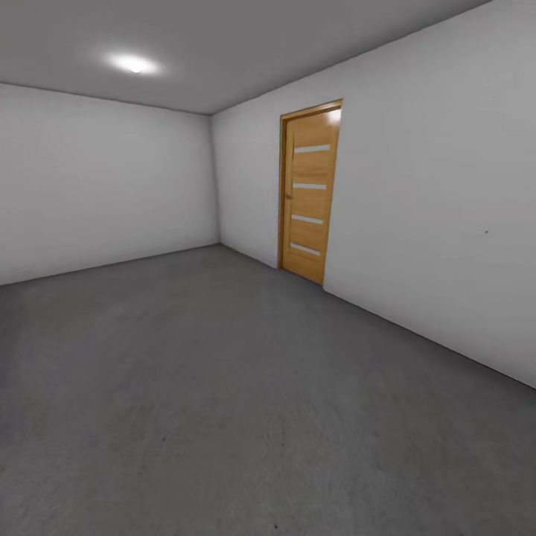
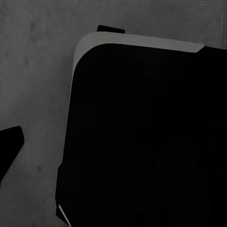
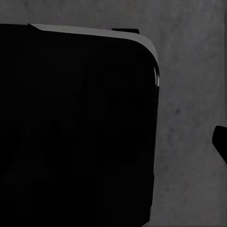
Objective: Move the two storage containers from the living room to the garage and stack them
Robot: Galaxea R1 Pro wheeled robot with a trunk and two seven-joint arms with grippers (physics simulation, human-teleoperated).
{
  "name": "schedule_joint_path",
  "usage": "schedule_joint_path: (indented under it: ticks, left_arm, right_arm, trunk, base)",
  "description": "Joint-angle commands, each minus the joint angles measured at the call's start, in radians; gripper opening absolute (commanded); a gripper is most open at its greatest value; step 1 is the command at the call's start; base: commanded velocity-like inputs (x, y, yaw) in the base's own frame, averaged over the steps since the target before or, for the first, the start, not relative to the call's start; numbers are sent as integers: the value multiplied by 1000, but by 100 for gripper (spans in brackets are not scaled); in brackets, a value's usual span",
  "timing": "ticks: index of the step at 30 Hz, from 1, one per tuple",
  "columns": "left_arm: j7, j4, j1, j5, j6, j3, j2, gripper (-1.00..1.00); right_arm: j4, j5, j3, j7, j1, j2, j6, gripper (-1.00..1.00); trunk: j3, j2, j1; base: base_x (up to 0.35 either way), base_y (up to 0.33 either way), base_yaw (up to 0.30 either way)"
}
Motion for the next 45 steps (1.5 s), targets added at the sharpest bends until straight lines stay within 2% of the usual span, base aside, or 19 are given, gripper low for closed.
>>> schedule_joint_path:
  ticks: [1, 6, 13, 29, 45]
  left_arm:
    - [0, 0, 0, 6, -2, 0, 0, 100]
    - [0, 0, 0, 6, -4, 2, 0, 100]
    - [0, -1, 0, 6, -4, 2, 0, 100]
    - [0, 0, 0, 6, -3, 2, 0, 100]
    - [0, 0, 0, 6, -9, 4, -2, 100]
  right_arm:
    - [0, 1, 0, 0, 0, 0, -3, 100]
    - [0, -14, -10, 1, 0, 0, -1, 100]
    - [0, 0, -3, 0, 0, 2, -14, 100]
    - [1, -5, -1, 0, 0, 0, -18, 100]
    - [0, -3, 2, 7, 0, -5, -14, 100]
  trunk:
    - [-1, 0, 1]
    - [-1, 0, 1]
    - [-1, 0, 1]
    - [-1, 0, 1]
    - [-1, 0, 1]
  base:
    - [323, 0, 0]
    - [323, 0, 0]
    - [323, 0, 25]
    - [323, 0, 232]
    - [323, 0, 14]
